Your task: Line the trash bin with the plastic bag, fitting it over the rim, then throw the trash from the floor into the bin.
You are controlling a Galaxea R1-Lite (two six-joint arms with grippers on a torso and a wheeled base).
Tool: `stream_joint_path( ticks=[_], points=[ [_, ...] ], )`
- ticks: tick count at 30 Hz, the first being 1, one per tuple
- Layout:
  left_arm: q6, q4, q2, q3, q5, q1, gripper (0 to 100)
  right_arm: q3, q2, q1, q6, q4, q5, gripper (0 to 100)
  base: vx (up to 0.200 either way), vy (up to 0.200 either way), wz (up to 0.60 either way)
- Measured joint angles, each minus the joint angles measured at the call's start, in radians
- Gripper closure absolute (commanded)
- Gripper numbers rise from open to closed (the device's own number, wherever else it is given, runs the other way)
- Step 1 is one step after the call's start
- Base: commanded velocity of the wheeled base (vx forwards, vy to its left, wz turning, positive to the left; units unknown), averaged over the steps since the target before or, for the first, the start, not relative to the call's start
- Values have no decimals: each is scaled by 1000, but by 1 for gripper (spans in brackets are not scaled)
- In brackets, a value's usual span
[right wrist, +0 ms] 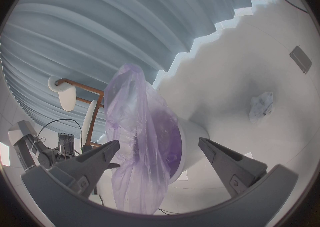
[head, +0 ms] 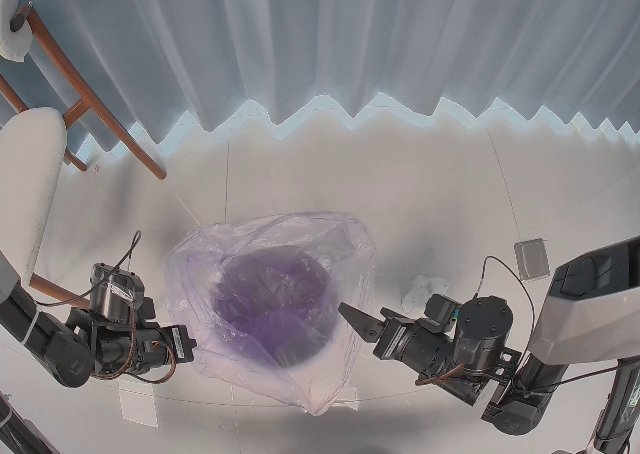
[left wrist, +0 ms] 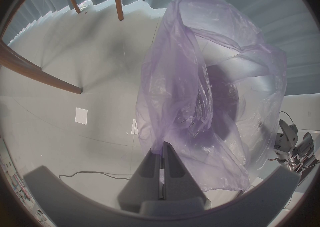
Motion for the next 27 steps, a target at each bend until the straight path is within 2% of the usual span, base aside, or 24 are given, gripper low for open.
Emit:
stream_joint_path(
  ticks=[19,27],
  points=[
    [1,0,87,30,24,-1,100,-10,110,-24,5,0,-48,100,0,0,0],
    [10,-59,185,47,96,-12,100,-30,160,-31,-2,0,-90,100,0,0,0]
  ],
)
